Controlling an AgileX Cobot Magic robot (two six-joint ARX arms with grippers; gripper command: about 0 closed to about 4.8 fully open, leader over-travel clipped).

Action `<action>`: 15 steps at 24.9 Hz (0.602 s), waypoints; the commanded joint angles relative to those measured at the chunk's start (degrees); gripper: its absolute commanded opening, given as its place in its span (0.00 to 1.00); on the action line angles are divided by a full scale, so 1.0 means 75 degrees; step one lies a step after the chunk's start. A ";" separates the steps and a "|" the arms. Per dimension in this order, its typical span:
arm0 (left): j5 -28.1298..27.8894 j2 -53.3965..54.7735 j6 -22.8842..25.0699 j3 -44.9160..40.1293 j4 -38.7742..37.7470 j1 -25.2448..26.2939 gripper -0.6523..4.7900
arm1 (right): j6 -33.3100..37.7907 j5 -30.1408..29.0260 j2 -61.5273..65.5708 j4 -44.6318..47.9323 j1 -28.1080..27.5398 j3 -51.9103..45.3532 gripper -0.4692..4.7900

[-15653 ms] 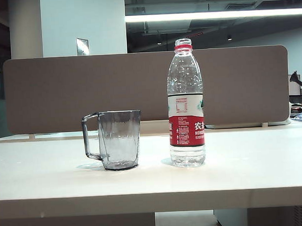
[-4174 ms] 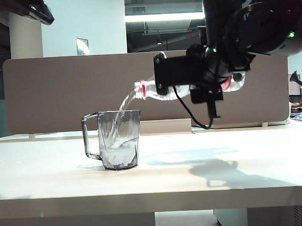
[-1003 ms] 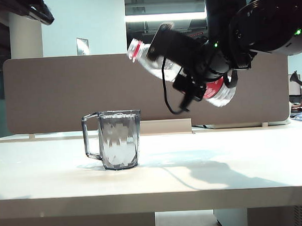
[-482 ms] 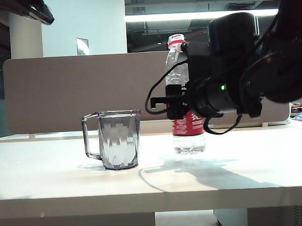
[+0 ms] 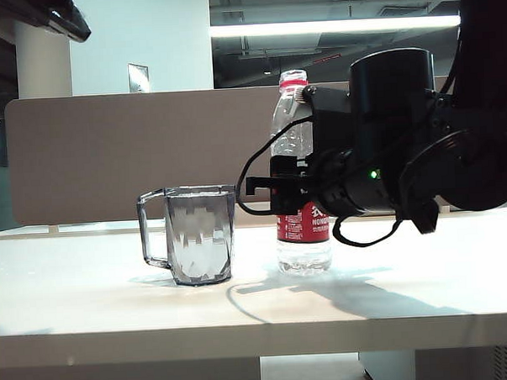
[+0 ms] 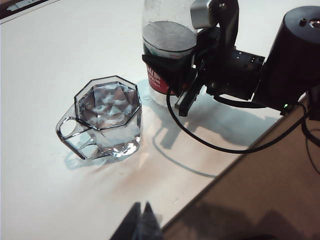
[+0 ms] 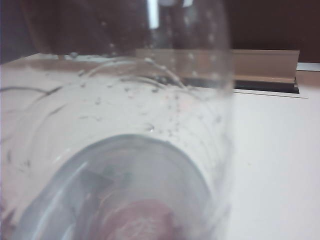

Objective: Pick up the mineral water bottle on the table and pour water into the mug until it's full.

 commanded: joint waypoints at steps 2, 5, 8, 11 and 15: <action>0.0023 -0.0012 -0.0006 0.0017 0.0096 0.0009 0.11 | 0.0006 -0.0061 -0.0017 -0.0114 0.0017 0.0017 0.69; 0.0023 -0.0012 -0.0006 0.0017 0.0096 0.0009 0.11 | -0.0044 -0.0192 -0.0026 -0.0125 0.0020 -0.0108 0.96; 0.0023 -0.0012 -0.0006 0.0017 0.0099 0.0009 0.11 | -0.0096 -0.0189 -0.0087 -0.0029 0.0020 -0.0373 1.00; 0.0023 -0.0012 -0.0006 0.0017 0.0096 0.0009 0.11 | -0.0527 -0.0189 -0.0425 0.0321 0.0032 -0.0898 1.00; 0.0023 -0.0012 -0.0006 0.0017 0.0096 0.0009 0.11 | -0.0525 -0.0163 -0.1139 0.0329 0.0038 -0.1754 1.00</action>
